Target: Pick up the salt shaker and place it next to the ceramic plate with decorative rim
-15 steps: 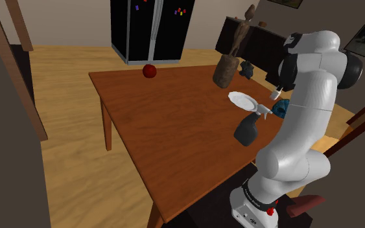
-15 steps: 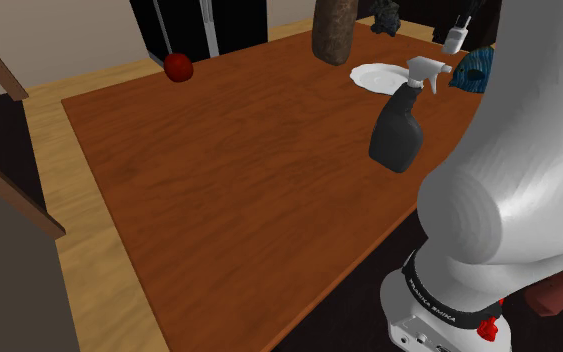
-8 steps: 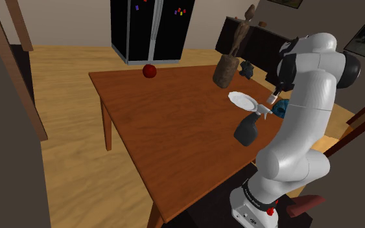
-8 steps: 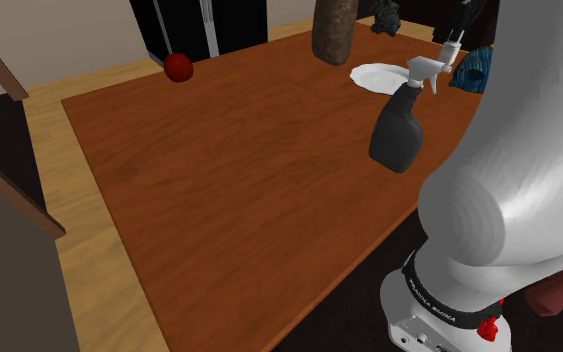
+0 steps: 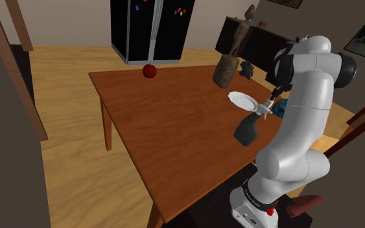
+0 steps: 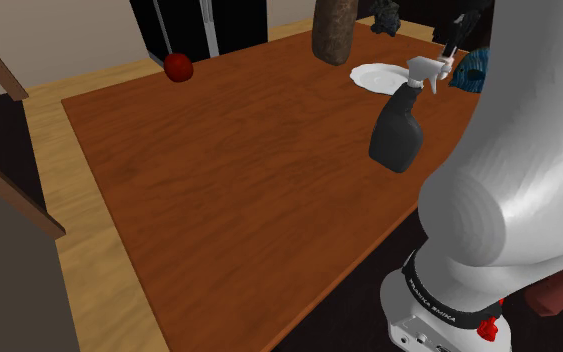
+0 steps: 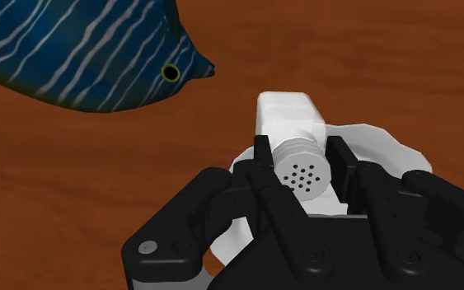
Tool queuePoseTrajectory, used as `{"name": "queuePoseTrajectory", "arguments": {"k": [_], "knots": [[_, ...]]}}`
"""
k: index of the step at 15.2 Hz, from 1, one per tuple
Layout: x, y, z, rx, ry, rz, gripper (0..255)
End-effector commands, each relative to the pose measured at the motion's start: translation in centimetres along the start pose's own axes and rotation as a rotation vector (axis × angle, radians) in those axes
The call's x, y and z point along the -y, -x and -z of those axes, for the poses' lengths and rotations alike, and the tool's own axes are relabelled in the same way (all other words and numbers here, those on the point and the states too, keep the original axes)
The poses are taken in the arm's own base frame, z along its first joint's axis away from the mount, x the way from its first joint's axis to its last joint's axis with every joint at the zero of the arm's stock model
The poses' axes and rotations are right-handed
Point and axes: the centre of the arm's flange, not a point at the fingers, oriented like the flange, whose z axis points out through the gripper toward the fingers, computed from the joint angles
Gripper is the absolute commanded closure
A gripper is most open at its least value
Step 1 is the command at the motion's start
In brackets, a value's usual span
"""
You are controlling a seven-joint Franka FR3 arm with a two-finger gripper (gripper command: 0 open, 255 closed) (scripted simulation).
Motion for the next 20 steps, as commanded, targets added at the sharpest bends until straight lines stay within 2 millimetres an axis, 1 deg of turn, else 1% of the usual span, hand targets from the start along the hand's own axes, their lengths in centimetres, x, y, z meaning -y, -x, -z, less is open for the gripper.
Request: {"name": "queuePoseTrajectory", "arguments": {"k": [1, 6, 14, 15, 20], "knots": [[0.0, 0.0, -1.0, 0.0, 0.0, 0.0, 255], [0.0, 0.0, -3.8, 0.0, 0.0, 0.0, 255], [0.0, 0.0, -3.8, 0.0, 0.0, 0.0, 255], [0.0, 0.1, -3.8, 0.0, 0.0, 0.0, 0], [0.0, 0.0, -3.8, 0.0, 0.0, 0.0, 0]]}}
